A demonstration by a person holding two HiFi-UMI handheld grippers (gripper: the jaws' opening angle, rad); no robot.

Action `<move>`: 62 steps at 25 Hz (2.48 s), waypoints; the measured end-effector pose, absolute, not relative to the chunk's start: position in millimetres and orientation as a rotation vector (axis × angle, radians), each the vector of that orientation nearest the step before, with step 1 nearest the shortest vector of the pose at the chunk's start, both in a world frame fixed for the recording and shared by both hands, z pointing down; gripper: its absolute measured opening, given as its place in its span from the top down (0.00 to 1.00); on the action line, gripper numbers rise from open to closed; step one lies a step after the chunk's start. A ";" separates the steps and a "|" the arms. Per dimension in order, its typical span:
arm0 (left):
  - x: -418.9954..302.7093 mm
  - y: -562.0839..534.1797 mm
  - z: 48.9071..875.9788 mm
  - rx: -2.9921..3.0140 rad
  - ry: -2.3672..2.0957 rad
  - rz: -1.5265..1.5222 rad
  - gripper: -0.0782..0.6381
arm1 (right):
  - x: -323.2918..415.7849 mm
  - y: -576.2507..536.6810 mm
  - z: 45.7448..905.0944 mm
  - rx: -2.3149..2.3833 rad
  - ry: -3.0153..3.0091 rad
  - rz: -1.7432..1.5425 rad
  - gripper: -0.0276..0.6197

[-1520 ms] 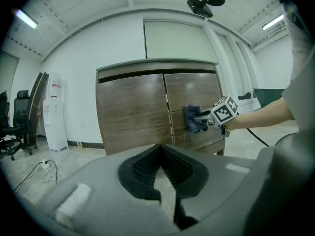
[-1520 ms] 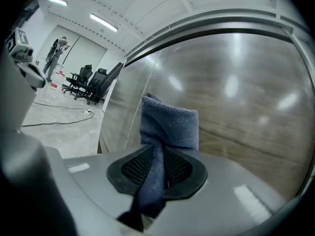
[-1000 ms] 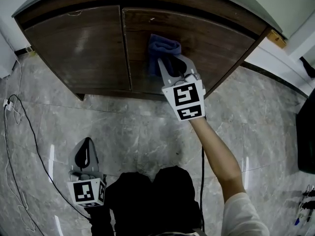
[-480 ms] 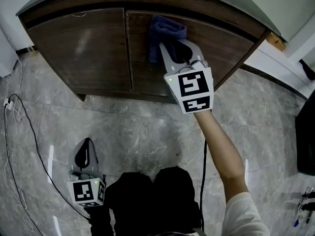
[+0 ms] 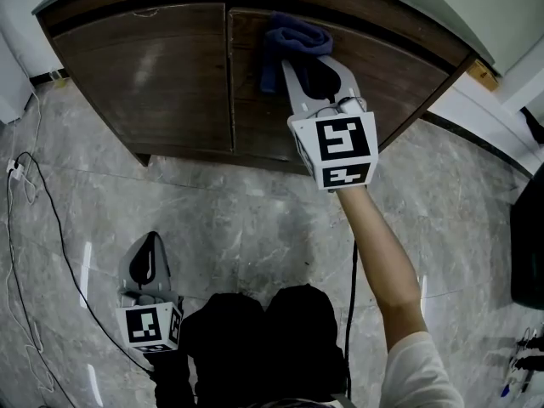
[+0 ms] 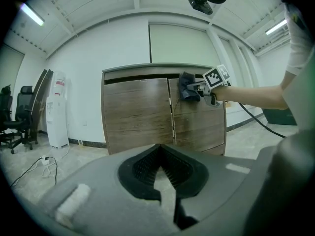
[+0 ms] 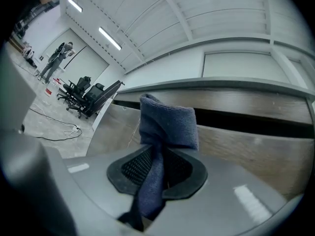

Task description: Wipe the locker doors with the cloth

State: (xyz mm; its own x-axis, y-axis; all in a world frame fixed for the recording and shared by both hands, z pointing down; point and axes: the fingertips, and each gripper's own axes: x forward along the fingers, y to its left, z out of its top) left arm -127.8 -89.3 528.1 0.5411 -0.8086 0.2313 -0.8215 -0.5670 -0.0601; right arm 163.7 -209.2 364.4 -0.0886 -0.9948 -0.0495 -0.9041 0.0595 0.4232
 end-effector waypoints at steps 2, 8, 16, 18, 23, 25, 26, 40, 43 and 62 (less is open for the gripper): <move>-130.8 -89.5 531.5 2.717 -1.442 0.355 0.89 | 162.6 -209.5 375.1 1.927 -2.081 -0.504 0.85; -132.7 -90.1 532.9 2.706 -1.446 0.370 0.89 | 157.4 -212.0 418.7 1.910 -2.084 -0.456 0.85; -139.0 -91.8 538.9 2.685 -1.459 0.390 0.89 | 142.8 -219.8 515.3 1.823 -2.086 -0.328 0.85; -142.0 -92.9 539.6 2.680 -1.467 0.390 0.89 | 138.1 -221.6 537.9 1.802 -2.094 -0.279 0.85; -144.9 -96.5 542.5 2.673 -1.472 0.395 0.89 | 130.7 -224.9 588.1 1.747 -2.086 -0.212 0.85; -145.6 -97.3 544.7 2.669 -1.473 0.399 0.89 | 129.1 -225.2 614.9 1.720 -2.073 -0.153 0.85; -145.7 -97.7 545.8 2.668 -1.472 0.402 0.89 | 128.3 -225.3 628.1 1.706 -2.066 -0.124 0.85; -157.7 -101.7 548.9 2.646 -1.495 0.431 0.89 | 108.2 -234.0 722.3 1.572 -2.040 0.033 0.85; -156.8 -101.2 551.2 2.644 -1.488 0.429 0.89 | 108.1 -234.0 721.7 1.562 -2.034 0.042 0.85; -162.7 -94.6 544.0 2.647 -1.488 0.377 0.89 | 89.0 -249.1 537.6 1.646 -2.103 -0.177 0.85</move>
